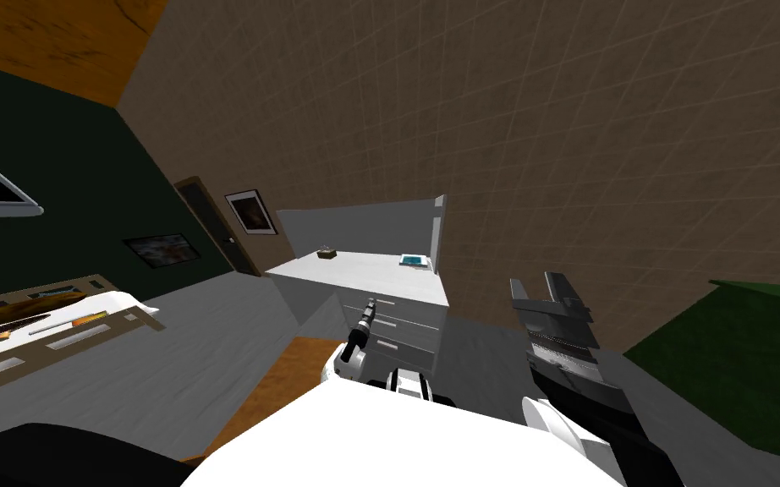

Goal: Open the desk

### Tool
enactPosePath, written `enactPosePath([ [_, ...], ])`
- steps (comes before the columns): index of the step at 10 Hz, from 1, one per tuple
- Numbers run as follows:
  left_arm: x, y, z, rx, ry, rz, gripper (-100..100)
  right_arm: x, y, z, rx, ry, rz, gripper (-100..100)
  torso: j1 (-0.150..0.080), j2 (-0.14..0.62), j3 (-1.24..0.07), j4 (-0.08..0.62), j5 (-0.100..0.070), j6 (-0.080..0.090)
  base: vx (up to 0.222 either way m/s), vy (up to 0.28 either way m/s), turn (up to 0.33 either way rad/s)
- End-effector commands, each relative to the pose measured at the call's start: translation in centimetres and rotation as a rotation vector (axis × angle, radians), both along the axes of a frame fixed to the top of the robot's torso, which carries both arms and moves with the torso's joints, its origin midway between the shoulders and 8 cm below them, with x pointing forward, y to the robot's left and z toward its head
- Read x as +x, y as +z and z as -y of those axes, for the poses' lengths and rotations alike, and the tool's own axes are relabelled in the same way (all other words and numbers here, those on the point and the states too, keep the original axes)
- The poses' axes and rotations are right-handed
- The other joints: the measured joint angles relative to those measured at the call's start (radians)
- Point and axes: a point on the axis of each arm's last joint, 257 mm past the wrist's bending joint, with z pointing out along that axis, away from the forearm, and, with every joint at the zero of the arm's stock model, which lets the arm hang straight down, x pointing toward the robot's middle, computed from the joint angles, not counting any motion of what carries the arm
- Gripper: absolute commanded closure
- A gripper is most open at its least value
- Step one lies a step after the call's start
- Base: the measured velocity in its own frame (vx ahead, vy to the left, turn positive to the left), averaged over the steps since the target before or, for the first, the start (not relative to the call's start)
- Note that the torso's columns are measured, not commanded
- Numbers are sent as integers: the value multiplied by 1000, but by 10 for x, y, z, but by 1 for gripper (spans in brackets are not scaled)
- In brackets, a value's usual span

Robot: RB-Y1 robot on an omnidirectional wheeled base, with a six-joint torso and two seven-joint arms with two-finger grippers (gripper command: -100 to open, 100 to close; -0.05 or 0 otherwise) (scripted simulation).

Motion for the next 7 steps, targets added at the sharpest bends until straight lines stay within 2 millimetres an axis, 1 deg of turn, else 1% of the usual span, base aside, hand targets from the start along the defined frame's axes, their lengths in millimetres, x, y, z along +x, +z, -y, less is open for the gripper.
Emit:
enactPosePath([
  [1,-18,-7,14,-1,-31,-22,100,0,0,0,0,0,0,0,-1,0,0,1,-1,-1,69,-13,118],
  [2,-30,-6,34,-8,-65,-22,100,0,0,0,0,0,0,0,-1,0,0,1,-1,1,92,-8,226],
  [3,-37,-3,51,-14,-94,-18,100,0,0,0,0,0,0,0,-2,-1,0,1,-1,1,129,-9,364],
  [4,-43,-4,53,-18,-98,-22,100,0,0,0,0,0,0,0,-3,-1,-1,2,-1,2,112,1,141],
  [5,-53,-3,72,-27,-130,-26,100,0,0,0,0,0,0,0,-3,0,0,0,0,4,100,5,215],
  [6,-57,-1,73,-31,-129,-21,100,0,0,0,0,0,0,0,-5,1,1,1,0,4,73,3,122],
  [7,-49,4,70,-31,-126,-3,100,0,0,0,0,0,0,0,-5,2,1,1,0,5,24,2,7],
])
